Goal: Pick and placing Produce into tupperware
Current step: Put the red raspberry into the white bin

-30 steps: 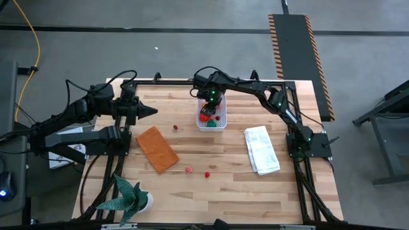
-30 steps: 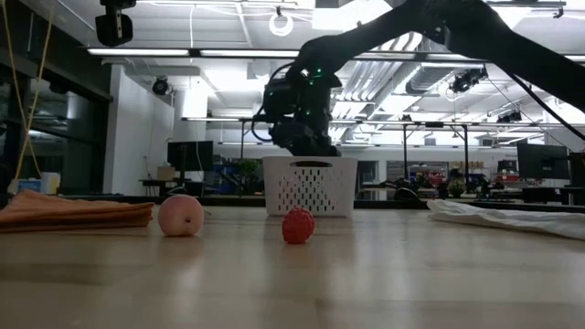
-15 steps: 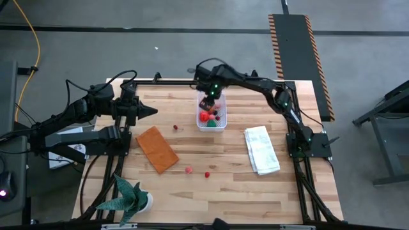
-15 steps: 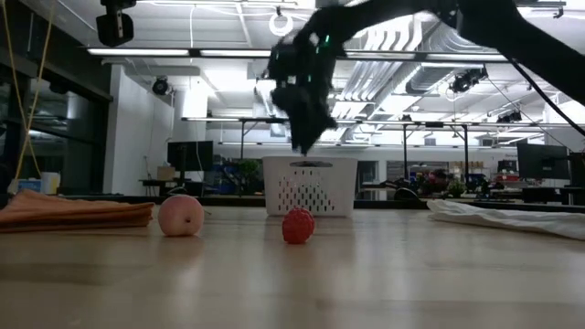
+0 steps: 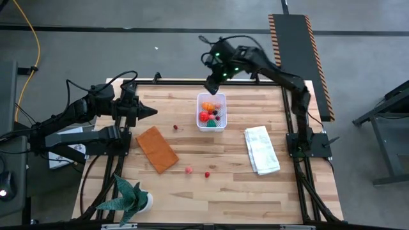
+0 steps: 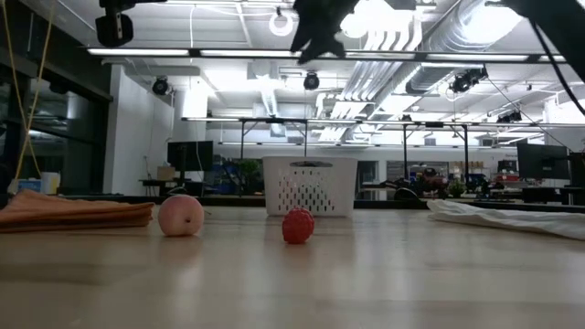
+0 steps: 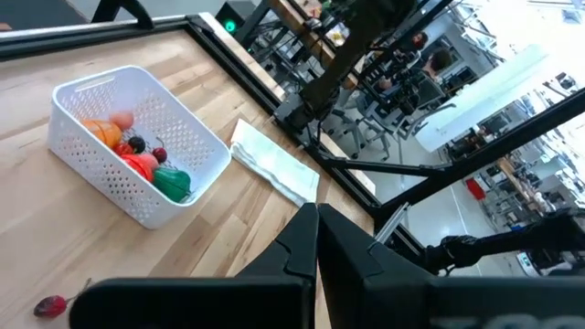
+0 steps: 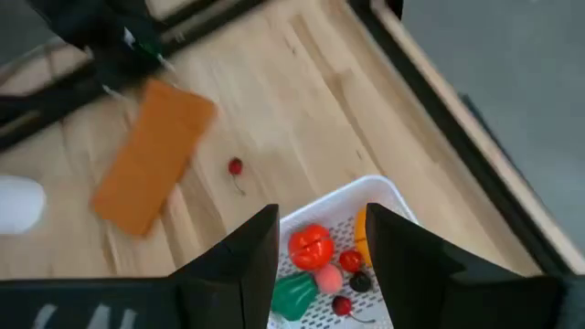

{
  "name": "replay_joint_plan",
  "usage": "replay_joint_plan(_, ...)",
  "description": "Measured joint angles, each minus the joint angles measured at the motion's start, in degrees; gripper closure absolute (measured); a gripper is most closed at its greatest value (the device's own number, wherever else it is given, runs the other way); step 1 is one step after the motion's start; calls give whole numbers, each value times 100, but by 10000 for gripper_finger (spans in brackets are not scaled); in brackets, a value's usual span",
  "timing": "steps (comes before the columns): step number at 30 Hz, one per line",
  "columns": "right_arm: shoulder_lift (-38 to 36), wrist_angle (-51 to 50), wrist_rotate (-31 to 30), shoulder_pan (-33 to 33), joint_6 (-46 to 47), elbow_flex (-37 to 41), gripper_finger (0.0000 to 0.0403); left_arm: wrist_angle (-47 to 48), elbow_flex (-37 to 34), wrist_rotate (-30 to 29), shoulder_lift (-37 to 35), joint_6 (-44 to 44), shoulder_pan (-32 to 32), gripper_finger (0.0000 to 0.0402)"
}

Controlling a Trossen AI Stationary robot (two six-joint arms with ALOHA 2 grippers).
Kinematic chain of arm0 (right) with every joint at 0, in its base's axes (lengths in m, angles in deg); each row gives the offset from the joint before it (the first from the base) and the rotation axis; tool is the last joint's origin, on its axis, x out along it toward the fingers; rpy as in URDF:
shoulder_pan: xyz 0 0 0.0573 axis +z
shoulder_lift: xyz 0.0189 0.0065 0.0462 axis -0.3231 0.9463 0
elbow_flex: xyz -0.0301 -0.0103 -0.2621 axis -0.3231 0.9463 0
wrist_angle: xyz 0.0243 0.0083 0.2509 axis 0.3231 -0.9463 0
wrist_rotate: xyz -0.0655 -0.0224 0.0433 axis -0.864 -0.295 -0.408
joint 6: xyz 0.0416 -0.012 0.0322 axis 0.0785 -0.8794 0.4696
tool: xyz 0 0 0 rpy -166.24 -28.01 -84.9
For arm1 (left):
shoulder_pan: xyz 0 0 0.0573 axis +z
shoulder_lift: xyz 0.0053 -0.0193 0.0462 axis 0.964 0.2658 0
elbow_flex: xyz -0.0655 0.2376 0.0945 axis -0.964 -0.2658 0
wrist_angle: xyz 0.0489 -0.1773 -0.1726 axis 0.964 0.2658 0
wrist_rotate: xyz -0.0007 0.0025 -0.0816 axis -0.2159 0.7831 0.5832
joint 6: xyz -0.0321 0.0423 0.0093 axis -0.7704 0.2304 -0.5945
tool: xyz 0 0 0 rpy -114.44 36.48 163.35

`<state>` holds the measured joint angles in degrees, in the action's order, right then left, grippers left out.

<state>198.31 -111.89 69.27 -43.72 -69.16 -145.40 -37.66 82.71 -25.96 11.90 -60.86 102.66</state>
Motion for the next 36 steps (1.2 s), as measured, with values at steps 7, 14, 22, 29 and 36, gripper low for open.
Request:
replay_joint_plan(7,-925,-63,92,93,-153,4,247,195,0,4,0,112,0,401)
replay_joint_plan(14,-1958,-86,182,186,-76,2,247,210,0,39,0,129,0,401)
replay_joint_plan(22,-3280,-108,185,207,61,2,247,208,0,37,0,129,0,401)
replay_joint_plan(29,-4350,-289,796,514,45,5,247,205,0,-156,2,149,0,401)
replay_joint_plan(36,-5058,-380,1544,860,236,11,251,200,0,-313,29,106,0,401)
